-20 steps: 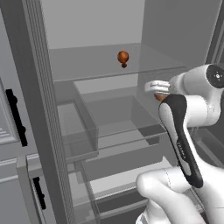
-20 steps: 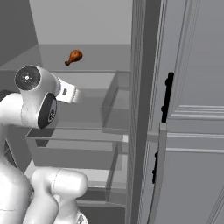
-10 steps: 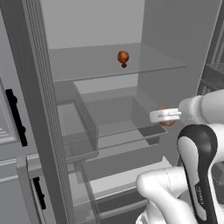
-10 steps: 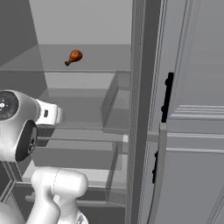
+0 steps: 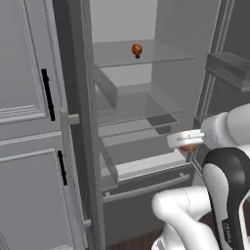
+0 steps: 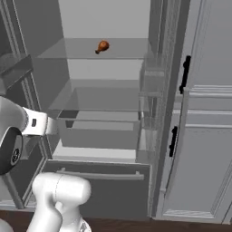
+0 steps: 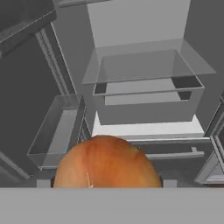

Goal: Place one onion and one chicken drumstick in each tupperware on the nearby counter, to pack two identical lunches.

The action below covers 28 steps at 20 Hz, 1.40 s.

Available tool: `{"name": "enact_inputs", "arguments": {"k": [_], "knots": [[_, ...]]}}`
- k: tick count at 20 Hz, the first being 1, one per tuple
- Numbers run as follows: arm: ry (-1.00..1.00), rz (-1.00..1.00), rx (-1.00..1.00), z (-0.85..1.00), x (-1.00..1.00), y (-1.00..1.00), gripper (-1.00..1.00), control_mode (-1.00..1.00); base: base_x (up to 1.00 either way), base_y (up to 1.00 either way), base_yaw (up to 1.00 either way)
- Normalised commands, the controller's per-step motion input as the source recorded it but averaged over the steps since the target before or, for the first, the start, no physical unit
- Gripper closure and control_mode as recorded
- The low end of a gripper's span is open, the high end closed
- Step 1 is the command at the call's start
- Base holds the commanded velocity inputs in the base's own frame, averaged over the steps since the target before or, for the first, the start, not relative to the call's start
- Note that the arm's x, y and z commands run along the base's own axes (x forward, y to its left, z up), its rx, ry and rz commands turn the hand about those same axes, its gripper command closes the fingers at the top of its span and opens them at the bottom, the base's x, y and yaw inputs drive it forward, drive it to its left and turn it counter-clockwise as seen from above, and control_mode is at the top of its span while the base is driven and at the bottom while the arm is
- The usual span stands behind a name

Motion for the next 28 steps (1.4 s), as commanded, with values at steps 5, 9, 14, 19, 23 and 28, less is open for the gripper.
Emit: {"name": "enact_inputs", "arguments": {"k": [5,9,14,19,23,28], "knots": [[0.0,0.0,0.0,0.0,0.0,0.0,1.0,1.0,-0.77,0.96,0.12],[0.0,0.0,0.0,0.0,0.0,0.0,1.0,1.0,-0.12,1.0,0.17],[0.0,0.0,0.0,0.0,0.0,0.0,1.0,1.0,0.12,1.0,0.19],[0.0,0.0,0.0,0.0,0.0,0.0,1.0,1.0,0.39,0.76,0.25],[0.0,0.0,0.0,0.0,0.0,0.0,1.0,1.0,0.51,0.16,0.51],[0.0,0.0,0.0,0.0,0.0,0.0,1.0,1.0,0.42,0.19,0.62]]}}
